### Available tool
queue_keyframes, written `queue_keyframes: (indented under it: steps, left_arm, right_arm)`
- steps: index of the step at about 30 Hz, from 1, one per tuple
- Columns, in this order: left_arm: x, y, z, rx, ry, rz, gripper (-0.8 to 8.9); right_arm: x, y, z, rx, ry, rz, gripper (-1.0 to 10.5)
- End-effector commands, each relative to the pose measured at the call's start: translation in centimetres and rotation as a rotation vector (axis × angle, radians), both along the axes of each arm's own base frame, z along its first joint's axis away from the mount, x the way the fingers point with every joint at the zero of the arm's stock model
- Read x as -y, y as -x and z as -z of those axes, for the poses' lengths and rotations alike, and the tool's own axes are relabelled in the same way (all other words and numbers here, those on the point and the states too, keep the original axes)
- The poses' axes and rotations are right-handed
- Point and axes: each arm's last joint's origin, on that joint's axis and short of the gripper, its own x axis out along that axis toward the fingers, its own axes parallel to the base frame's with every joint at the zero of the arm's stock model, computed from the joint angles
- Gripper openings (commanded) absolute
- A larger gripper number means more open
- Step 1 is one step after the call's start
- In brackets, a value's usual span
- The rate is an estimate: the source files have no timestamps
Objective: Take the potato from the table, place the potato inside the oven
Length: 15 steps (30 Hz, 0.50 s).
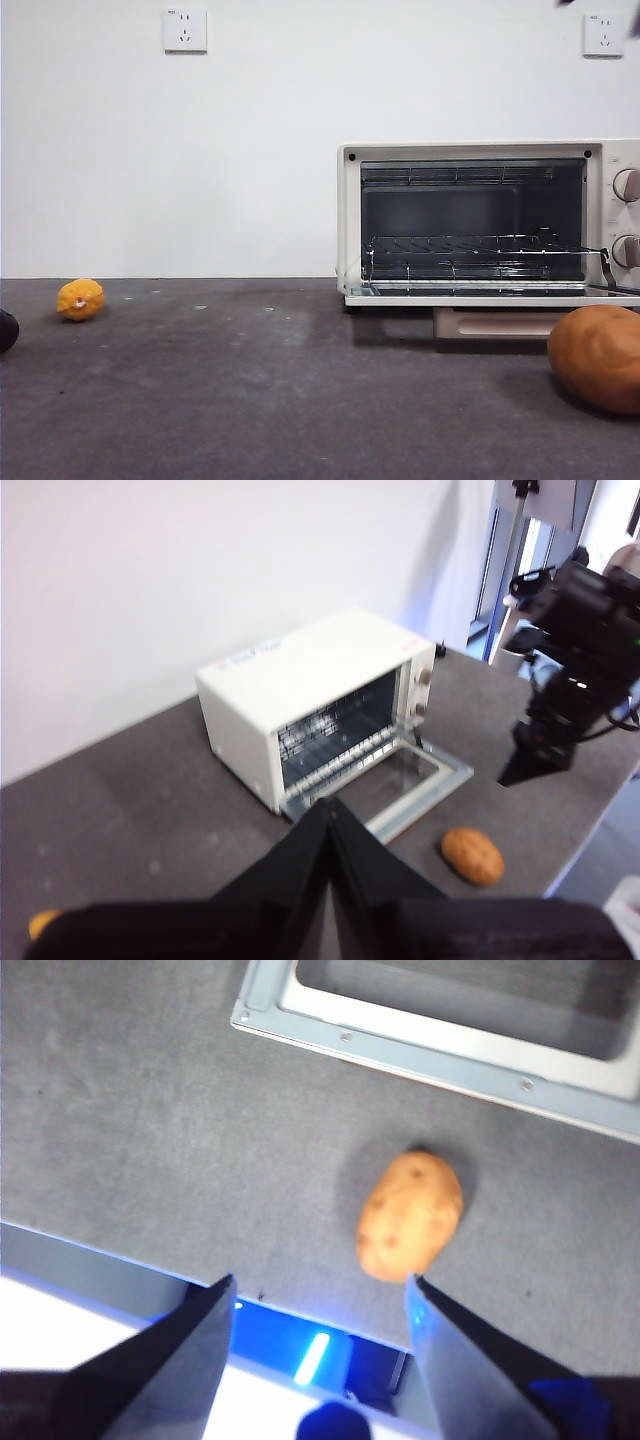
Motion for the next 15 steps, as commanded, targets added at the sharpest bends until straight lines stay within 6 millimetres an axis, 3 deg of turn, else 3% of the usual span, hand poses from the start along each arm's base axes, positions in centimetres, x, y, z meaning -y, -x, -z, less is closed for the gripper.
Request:
queue_keyframes:
  steps: [1,4,5,15]
  left_arm:
    - [0.0,0.0,2.0,-0.064,-0.020,-0.016,-0.06]
    - [-0.1,0.1,4.5,-0.133,-0.046,-0.031,-0.06]
    - [-0.1,0.1,5.3,-0.152,-0.056,-0.035,-0.06]
    - [-0.3,0.3,12.9,-0.340,-0.112,-0.095,-0.06]
  right_arm:
    - [-1.4,-0.8,1.0,-0.015,0.064,-0.004,3.8]
    - [-2.6,-1.7,2.1,-0.036,0.129,-0.022,6.3]
    - [-3.0,-1.9,2.4,-0.043,0.149,-0.025,6.6]
    - [-4.3,-3.8,5.9,-0.127,0.316,0.033,6.6]
